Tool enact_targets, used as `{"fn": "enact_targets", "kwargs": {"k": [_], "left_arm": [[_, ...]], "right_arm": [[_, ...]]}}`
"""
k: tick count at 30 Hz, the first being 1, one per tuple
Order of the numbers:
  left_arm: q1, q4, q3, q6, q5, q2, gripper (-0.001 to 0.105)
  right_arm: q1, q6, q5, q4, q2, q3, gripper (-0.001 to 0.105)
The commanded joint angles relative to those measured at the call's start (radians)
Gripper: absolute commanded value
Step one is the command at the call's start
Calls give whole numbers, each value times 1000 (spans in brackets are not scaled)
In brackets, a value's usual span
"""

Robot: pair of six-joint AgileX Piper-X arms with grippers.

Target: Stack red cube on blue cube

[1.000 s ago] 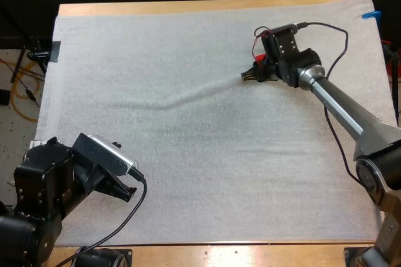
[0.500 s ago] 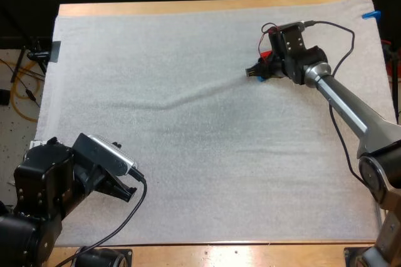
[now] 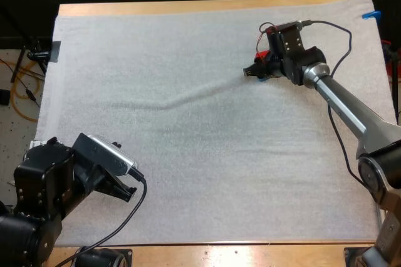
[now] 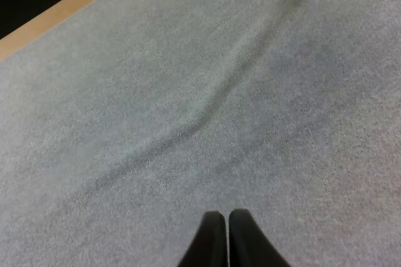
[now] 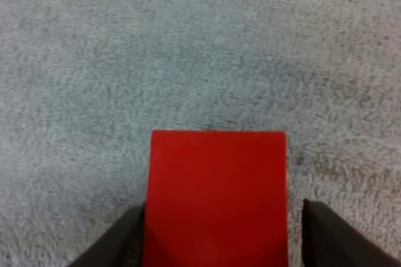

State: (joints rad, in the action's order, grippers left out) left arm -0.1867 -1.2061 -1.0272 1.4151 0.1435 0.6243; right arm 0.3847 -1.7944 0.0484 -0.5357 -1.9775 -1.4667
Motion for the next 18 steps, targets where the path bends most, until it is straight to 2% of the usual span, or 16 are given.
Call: {"fn": "enact_targets", "kwargs": {"k": [1,4,9,14,18], "left_arm": [[-5,7,0,1,3,0,0],[-5,7,0,1,3,0,0],[-5,7,0,1,3,0,0],[-5,7,0,-2,3,0,0],[-5,16,0,1,-7,0,0]], "right_arm": [[-2,2,1,8,7,-10,53],[-2,2,-14,8,7,-10,54],[4,2,-17,8,33,-14,73],[5,0,1,-1,93,-14,74],[5,0,-1,-71,170,-14,74]]}}
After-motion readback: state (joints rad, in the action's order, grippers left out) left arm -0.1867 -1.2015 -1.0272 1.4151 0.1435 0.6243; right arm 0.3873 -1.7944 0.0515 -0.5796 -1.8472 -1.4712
